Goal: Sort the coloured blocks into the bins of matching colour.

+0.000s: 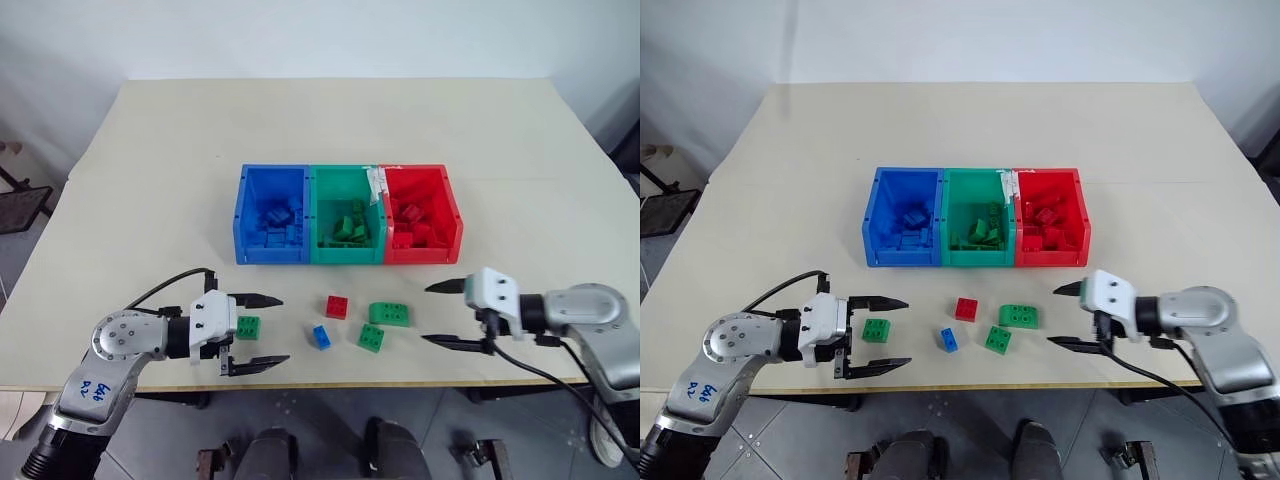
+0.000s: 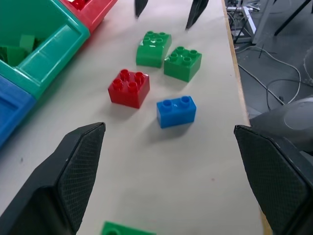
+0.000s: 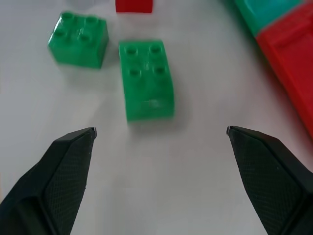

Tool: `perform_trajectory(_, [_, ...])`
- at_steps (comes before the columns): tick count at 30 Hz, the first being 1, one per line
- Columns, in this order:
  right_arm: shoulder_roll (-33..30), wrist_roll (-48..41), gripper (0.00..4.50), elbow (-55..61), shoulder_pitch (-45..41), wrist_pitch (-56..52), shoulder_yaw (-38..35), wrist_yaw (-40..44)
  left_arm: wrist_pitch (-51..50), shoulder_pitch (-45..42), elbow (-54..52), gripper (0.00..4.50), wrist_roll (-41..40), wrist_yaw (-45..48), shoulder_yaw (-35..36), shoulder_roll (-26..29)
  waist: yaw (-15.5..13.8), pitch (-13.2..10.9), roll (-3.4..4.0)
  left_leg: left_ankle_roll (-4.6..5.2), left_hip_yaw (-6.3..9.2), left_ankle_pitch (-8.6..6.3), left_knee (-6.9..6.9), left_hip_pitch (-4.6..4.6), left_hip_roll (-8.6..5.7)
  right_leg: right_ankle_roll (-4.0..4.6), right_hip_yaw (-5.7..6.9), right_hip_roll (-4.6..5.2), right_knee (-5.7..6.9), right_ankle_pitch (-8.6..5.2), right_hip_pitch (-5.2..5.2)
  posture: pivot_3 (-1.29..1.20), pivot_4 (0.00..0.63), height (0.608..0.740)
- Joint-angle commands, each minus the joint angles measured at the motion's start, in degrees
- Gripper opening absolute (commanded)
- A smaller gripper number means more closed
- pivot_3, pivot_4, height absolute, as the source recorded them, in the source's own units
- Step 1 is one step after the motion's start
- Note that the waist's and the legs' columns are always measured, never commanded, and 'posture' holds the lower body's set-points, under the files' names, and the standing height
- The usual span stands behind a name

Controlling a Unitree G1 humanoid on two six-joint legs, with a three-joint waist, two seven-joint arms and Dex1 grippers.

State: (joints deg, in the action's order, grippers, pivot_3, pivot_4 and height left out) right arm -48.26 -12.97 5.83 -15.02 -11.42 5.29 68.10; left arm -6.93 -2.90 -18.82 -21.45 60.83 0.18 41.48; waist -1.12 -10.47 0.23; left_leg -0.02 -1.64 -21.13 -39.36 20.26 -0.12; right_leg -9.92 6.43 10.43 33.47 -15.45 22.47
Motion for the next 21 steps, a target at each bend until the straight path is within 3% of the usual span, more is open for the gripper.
perform_trajectory(1, [1.1,1.9,4.47,-2.0,-2.5,0.0,2.8,0.4,0.7,1.2,-3.4,4.5,-0.7,-0.1,1.7,1.0,-0.2,0.0,0.0,0.0,0.0,0.0,-0.02,0.01,-0.01,0.0,0.0,0.0,-0.01,0.0,0.0,0.0,0.15,0.74])
perform_trajectory(4, [2.9,1.5,3.83,-3.6,-4.1,0.4,4.1,1.0,0.5,1.5,-3.8,4.5,-1.2,-0.8,3.2,1.0,-0.2,0.0,-0.01,0.01,0.01,-0.01,-0.04,0.02,0.0,0.0,0.01,-0.01,0.0,0.0,0.0,0.0,0.15,0.74])
perform_trajectory(11, [5.1,2.1,1.51,-6.0,-5.6,2.0,4.4,0.7,0.5,1.3,-3.8,4.5,-1.3,-2.1,3.6,0.1,-0.1,0.0,-0.01,0.01,0.01,-0.01,-0.05,0.0,0.0,0.0,0.02,-0.01,0.03,0.0,0.0,0.0,0.15,0.74])
perform_trajectory(17, [5.0,-4.3,1.48,-3.6,-9.3,-3.8,-0.2,0.8,-1.0,0.5,-3.7,4.5,-4.4,-8.4,7.5,-4.1,-0.1,0.0,-0.01,0.01,0.01,-0.01,-0.09,0.02,0.0,0.0,0.02,0.0,0.06,0.0,0.0,0.0,0.15,0.74])
perform_trajectory(21, [8.7,-7.9,1.48,-2.9,-17.1,-11.0,-1.7,-2.8,-2.4,1.9,-4.1,4.5,-5.2,-10.9,10.3,-4.6,0.3,0.0,-0.01,0.0,0.04,-0.01,-0.09,0.01,0.02,0.01,0.03,-0.01,0.09,0.0,0.01,0.0,0.15,0.74])
